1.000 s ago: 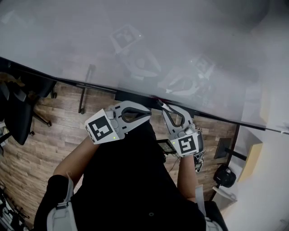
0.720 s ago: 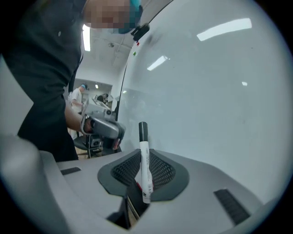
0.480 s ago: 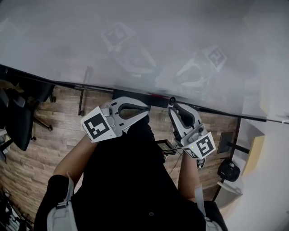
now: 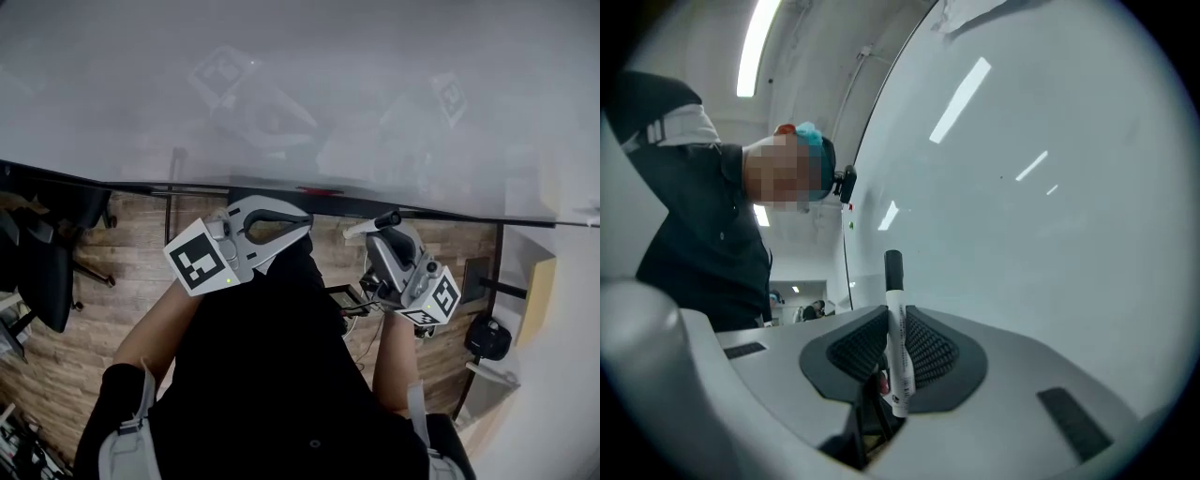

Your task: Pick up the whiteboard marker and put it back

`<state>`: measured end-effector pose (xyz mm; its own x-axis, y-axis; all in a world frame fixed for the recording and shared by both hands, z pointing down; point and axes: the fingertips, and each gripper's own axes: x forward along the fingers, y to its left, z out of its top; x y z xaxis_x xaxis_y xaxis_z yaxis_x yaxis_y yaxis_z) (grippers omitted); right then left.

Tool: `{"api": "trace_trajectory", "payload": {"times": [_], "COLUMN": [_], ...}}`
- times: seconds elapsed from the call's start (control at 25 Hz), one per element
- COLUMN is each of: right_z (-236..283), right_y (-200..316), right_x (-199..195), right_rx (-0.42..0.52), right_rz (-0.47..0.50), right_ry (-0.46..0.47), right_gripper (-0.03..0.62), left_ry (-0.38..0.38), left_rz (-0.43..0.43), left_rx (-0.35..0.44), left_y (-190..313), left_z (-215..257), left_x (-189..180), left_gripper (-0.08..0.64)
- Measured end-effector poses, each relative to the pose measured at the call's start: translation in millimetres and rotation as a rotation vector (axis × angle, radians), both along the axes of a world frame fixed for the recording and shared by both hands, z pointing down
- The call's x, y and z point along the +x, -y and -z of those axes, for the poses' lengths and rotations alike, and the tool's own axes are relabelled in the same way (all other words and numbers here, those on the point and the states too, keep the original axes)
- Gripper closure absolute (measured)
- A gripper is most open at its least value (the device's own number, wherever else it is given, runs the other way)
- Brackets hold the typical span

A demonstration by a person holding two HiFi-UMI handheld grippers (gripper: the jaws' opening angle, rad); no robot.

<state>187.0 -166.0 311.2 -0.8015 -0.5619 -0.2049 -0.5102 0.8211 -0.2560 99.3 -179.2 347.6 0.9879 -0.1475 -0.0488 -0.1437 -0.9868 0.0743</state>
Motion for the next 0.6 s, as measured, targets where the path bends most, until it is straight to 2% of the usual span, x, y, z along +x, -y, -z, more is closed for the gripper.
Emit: {"api": "trace_trajectory", "payload": {"times": [0.16, 0.4, 0.6], "right_z": [12, 14, 15], "right_y": [-6, -12, -11], "right_x": [0, -3, -4], "right_rx": [0.009, 0.009, 0.003], "right_rz": [0.048, 0.11, 0.126], "right_ry": [0.088, 0.166, 0.192], "right_gripper": [0.525, 0.525, 0.525], "left_ry": [0.004, -0.002, -0.001], "left_rz": [-0.017, -0.034, -0.038], "left_rx": [0.01, 0.013, 0.026], "left_y": [-1, -2, -2], "left_z": [0, 1, 7], "left_x": [0, 4, 5], "left_gripper": [0.554, 0.554, 0.554]}}
